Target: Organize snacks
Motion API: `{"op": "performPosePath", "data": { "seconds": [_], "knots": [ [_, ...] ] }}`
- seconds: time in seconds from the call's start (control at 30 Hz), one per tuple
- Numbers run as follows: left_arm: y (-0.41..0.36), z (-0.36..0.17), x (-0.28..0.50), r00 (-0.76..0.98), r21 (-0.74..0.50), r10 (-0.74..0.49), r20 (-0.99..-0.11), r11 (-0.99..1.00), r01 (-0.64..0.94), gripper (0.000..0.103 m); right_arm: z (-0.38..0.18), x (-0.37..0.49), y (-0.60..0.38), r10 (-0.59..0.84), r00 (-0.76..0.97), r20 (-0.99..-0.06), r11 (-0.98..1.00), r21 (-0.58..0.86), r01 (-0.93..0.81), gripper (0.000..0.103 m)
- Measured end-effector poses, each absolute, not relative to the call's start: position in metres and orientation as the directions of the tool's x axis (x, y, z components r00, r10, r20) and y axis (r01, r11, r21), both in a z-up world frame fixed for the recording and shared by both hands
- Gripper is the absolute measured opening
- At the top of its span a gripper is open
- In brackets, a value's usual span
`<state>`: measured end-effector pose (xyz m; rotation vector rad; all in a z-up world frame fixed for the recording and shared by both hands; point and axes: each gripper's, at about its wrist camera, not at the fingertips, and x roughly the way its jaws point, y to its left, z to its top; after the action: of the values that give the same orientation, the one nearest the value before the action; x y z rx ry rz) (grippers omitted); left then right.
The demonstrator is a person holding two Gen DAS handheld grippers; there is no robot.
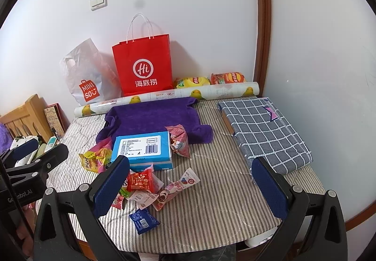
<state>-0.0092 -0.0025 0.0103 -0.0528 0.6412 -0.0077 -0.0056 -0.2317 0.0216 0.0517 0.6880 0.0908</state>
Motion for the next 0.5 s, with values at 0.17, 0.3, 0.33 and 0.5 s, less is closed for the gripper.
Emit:
{"op": "performPosePath", "data": {
  "seconds": [0.17, 0.3, 0.33, 0.5],
  "knots": [
    [-0.0025, 0.0101, -0.0088, 0.801, -0.053, -0.024, -0.599, 0.999, -0.009, 0.103, 0.0221, -0.0058, -0.2312, 0.101, 0.769, -0.631, 0.995, 0.078, -0.067, 0.102],
    [-0.002, 0.01, -0.0093, 0.801, -0.053, -0.025, -0.598, 0.999, -0.009, 0.103, 0.0221, -0.006, -0.2311, 0.101, 0.769, -0.631, 0.995, 0.077, -0.067, 0.102],
    [-0.002, 0.0101, -0.0092, 0.801, -0.054, -0.024, -0.598, 0.999, -0.01, 0.103, 0.0222, -0.0061, -0.231, 0.102, 0.769, -0.631, 0.995, 0.078, -0.068, 0.102],
    [-0.0019, 0.0101, -0.0091, 0.801, -0.054, -0.025, -0.598, 0.998, -0.01, 0.103, 0.0225, -0.0061, -0.231, 0.101, 0.769, -0.631, 0.995, 0.077, -0.067, 0.102]
  ]
}}
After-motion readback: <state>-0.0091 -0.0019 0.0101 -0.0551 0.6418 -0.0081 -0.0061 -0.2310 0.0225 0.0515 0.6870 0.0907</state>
